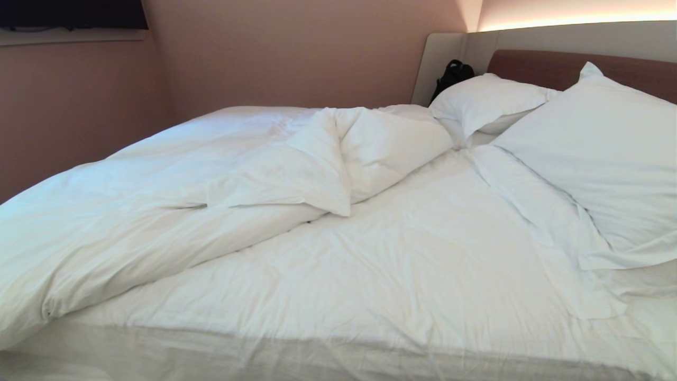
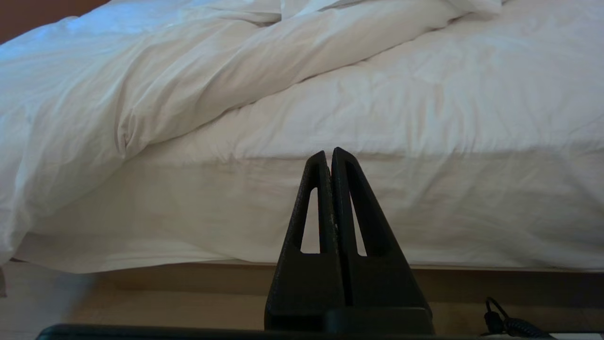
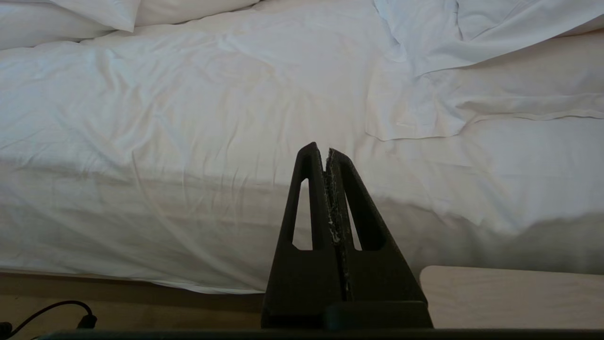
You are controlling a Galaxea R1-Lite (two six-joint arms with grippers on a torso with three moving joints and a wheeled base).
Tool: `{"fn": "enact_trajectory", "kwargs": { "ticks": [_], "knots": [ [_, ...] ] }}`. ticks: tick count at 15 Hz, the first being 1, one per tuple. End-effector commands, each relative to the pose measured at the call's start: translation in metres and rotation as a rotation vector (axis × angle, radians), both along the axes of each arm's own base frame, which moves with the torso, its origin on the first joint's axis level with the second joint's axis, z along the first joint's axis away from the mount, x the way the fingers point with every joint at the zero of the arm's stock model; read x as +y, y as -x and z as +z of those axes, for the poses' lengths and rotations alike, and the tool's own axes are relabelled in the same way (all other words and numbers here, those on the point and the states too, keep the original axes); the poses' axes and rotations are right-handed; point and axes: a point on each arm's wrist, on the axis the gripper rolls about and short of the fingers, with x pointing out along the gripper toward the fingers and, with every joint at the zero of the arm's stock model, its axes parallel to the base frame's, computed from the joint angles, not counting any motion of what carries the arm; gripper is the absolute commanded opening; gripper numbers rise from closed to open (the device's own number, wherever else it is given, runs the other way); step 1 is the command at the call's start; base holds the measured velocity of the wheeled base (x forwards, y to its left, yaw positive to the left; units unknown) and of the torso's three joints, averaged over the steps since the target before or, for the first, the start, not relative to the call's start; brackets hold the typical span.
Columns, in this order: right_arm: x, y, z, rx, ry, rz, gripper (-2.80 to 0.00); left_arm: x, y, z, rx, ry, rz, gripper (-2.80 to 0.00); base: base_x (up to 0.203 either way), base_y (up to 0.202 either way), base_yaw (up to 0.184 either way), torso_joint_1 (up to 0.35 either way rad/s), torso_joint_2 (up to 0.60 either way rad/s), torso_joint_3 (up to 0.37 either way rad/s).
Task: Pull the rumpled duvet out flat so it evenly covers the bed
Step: Hold the folded corner of the quilt
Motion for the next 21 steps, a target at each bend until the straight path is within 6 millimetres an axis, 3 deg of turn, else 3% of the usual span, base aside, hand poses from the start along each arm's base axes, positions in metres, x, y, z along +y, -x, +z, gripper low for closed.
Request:
{"fn": "enact_trajectory", "kwargs": {
  "ticks": [1, 4, 9, 13, 15, 21],
  "knots": [
    [0.0, 0.0, 0.0, 0.001, 0.001, 0.0, -2.8, 0.0, 0.002, 0.008, -0.025, 0.0, -0.004, -2.8, 0.0, 0.0, 0.0, 0.0, 0.0, 0.0],
    [0.0, 0.0, 0.0, 0.001, 0.001, 0.0, -2.8, -0.001, 0.008, 0.04, -0.07, 0.02, -0.017, -2.8, 0.0, 0.0, 0.0, 0.0, 0.0, 0.0],
    [0.0, 0.0, 0.0, 0.002, 0.001, 0.002, -2.8, -0.001, -0.035, 0.093, 0.111, 0.131, -0.056, -2.8, 0.0, 0.0, 0.0, 0.0, 0.0, 0.0],
    [0.0, 0.0, 0.0, 0.0, 0.001, 0.0, -2.8, 0.0, -0.114, 0.121, 0.262, 0.213, -0.063, -2.8, 0.0, 0.0, 0.0, 0.0, 0.0, 0.0],
    [0.0, 0.0, -0.001, 0.002, 0.001, 0.002, -2.8, 0.0, -0.145, 0.13, 0.251, 0.239, -0.069, -2.8, 0.0, 0.0, 0.0, 0.0, 0.0, 0.0],
    [0.0, 0.0, 0.0, 0.002, 0.001, 0.0, -2.8, 0.006, -0.279, 0.114, 0.339, 0.317, -0.015, -2.8, 0.0, 0.0, 0.0, 0.0, 0.0, 0.0]
  ]
}}
